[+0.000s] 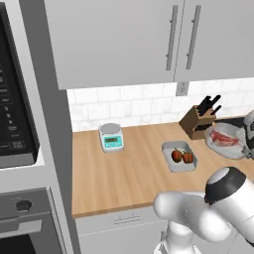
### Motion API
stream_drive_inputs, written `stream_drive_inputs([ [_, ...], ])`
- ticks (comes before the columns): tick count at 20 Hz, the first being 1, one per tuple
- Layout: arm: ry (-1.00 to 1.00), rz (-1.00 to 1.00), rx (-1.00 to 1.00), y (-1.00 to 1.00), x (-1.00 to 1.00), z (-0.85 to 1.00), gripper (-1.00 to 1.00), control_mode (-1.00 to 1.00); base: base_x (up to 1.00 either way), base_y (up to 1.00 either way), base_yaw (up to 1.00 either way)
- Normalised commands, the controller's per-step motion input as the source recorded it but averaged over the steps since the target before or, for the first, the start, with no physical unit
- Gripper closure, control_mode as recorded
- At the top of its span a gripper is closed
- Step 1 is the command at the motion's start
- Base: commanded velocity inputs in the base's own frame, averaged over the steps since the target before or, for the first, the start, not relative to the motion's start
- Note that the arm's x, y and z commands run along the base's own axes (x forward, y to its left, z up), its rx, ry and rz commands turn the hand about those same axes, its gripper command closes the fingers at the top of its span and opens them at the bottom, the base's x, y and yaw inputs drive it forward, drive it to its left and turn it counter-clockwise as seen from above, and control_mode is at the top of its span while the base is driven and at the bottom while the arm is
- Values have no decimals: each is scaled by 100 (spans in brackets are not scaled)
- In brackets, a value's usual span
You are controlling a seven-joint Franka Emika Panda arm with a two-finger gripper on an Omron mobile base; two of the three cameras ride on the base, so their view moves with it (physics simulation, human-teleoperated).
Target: Take the meat container that has the steak and place it on the second highest rack of the freezer. Then take the vegetable container that has the bell peppers and place it on the highest rack of the freezer.
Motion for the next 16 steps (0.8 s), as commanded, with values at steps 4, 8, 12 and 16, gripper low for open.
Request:
stream_drive_inputs([
  [4,-8,53,-1,21,1,100,100,-100,0,0,0],
  [8,-3,60,-1,54,0,94,100,-100,0,0,0],
  [12,-7,39,0,81,-11,69,100,-100,0,0,0],
  [16,-21,16,-9,99,-50,39,100,-100,0,0,0],
])
